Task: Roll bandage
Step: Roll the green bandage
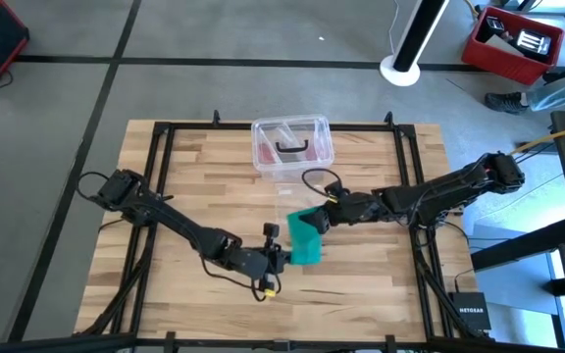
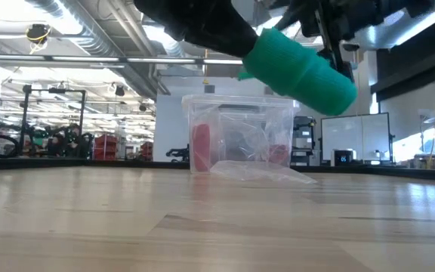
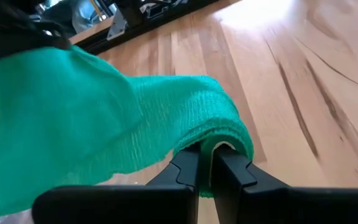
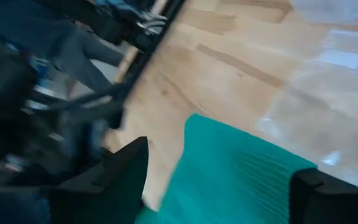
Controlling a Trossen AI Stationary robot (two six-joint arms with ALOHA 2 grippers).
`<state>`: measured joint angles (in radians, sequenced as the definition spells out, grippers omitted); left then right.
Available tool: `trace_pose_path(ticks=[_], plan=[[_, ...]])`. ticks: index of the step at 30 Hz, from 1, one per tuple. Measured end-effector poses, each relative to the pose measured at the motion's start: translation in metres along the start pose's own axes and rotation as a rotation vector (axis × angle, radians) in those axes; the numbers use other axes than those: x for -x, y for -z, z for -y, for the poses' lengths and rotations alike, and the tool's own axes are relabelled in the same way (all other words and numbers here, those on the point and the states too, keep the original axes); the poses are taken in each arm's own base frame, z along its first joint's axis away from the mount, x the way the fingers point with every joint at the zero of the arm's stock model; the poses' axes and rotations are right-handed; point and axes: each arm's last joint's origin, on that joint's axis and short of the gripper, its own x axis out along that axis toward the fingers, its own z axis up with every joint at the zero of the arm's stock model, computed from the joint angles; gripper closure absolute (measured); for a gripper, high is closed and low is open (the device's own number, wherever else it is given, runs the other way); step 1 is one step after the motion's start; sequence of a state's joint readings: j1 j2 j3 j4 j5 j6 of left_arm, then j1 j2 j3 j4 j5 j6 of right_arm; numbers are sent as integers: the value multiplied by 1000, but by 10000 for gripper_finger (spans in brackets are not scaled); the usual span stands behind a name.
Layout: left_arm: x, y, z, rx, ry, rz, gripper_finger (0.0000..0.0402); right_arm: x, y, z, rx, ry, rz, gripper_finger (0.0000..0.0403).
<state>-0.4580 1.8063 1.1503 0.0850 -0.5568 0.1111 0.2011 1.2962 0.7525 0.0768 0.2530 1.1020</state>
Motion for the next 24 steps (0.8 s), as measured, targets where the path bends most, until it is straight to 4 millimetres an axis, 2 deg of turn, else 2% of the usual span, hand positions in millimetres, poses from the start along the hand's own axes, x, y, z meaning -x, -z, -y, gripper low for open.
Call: trace_pose_path(ticks=[5, 9, 12, 16, 19, 24], plan=[[0, 2, 0, 16, 2, -20, 386, 7, -15, -20, -70, -121, -43, 145], [0, 2, 0, 27, 0, -18, 386, 8, -17, -25, 36, -146, -63, 145], [0, 2, 0, 32, 0, -19, 386, 5, -22, -10, 41, -11, -64, 145], [-1, 3, 1, 82, 19, -25, 386, 5, -25, 15, -139, 201, -116, 145], [-6, 9, 4, 115, 23, -51, 386, 5, -25, 18, -179, 219, -147, 145], [-12, 14, 11, 214, 89, -57, 386, 6, -24, 19, -110, 227, -174, 145]])
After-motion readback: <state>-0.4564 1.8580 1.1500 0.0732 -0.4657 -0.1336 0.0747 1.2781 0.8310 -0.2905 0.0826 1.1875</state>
